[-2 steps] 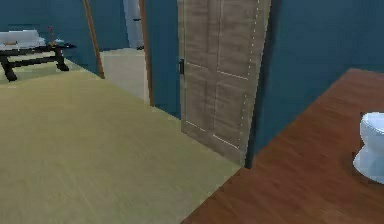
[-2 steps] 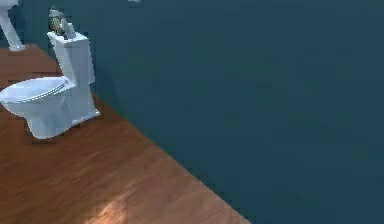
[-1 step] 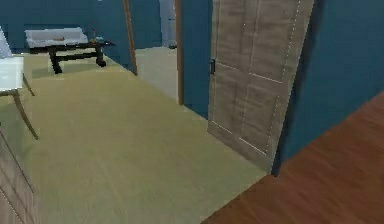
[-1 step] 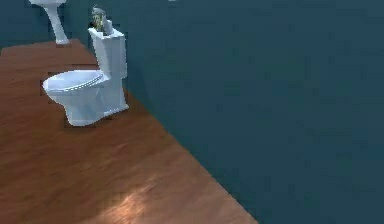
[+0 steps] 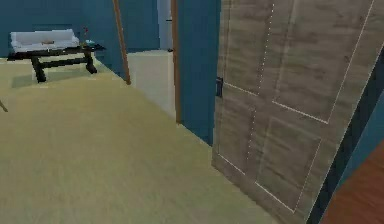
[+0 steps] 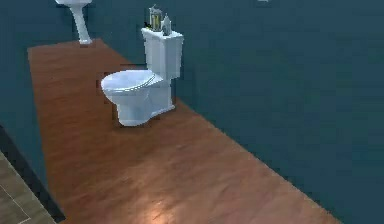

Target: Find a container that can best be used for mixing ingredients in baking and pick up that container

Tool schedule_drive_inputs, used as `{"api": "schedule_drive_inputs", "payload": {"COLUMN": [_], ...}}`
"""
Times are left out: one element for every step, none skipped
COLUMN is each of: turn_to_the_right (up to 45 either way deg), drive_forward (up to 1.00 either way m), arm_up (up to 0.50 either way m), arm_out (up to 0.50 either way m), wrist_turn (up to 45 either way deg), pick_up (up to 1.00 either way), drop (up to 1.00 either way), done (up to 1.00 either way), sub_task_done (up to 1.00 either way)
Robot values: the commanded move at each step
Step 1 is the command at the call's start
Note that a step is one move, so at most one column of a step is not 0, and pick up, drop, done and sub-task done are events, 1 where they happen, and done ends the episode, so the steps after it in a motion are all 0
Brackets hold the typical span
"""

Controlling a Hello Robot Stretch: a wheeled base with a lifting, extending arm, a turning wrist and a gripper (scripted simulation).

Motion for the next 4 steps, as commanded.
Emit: {"api": "schedule_drive_inputs", "payload": {"turn_to_the_right": [-36.0,0.0,0.0,0.0], "drive_forward": [0.0,1.0,1.0,1.0], "arm_up": [0.0,0.0,0.0,0.0], "arm_out": [0.0,0.0,0.0,0.0], "wrist_turn": [0.0,0.0,0.0,0.0], "pick_up": [0.0,0.0,0.0,0.0], "drop": [0.0,0.0,0.0,0.0], "done": [0.0,0.0,0.0,0.0], "sub_task_done": [0.0,0.0,0.0,0.0]}}
